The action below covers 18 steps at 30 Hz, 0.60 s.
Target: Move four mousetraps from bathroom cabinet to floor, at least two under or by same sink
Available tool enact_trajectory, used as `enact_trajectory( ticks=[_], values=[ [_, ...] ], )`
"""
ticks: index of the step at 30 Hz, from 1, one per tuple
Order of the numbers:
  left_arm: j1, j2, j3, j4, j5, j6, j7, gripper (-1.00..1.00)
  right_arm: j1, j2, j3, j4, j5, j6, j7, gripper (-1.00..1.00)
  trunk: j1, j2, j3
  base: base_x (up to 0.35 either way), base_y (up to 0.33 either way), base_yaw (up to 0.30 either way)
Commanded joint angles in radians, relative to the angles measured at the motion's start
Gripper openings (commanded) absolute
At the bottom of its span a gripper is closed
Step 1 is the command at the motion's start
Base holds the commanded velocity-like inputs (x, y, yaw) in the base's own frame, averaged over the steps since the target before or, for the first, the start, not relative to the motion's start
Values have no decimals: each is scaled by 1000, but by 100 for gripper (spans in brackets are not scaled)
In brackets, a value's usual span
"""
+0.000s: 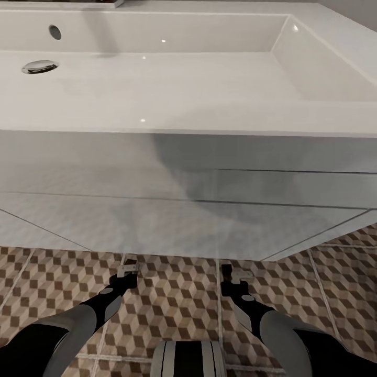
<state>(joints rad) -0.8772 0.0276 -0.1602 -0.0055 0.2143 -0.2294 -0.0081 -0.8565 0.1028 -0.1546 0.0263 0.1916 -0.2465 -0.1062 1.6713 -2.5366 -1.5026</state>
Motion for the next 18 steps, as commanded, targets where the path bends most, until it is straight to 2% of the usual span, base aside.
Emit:
enact_trajectory(
  ticks=[1, 9, 18],
  values=[
    [0, 0, -9, 1, 5, -3, 2, -100, -1, 0, -8, 3, 11, -5, -5, -100, 0, 0, -1, 0, 0, -2],
    [0, 1, -9, 1, 5, -1, 2, -100, -1, 0, -8, 3, 12, -5, -5, -100, 0, 0, -1, 25, 0, 0],
    [0, 8, -8, 1, 5, -5, 2, -100, -1, 0, -8, 3, 12, -5, -5, -100, 0, 0, -1, 230, 0, 0]
  ],
)
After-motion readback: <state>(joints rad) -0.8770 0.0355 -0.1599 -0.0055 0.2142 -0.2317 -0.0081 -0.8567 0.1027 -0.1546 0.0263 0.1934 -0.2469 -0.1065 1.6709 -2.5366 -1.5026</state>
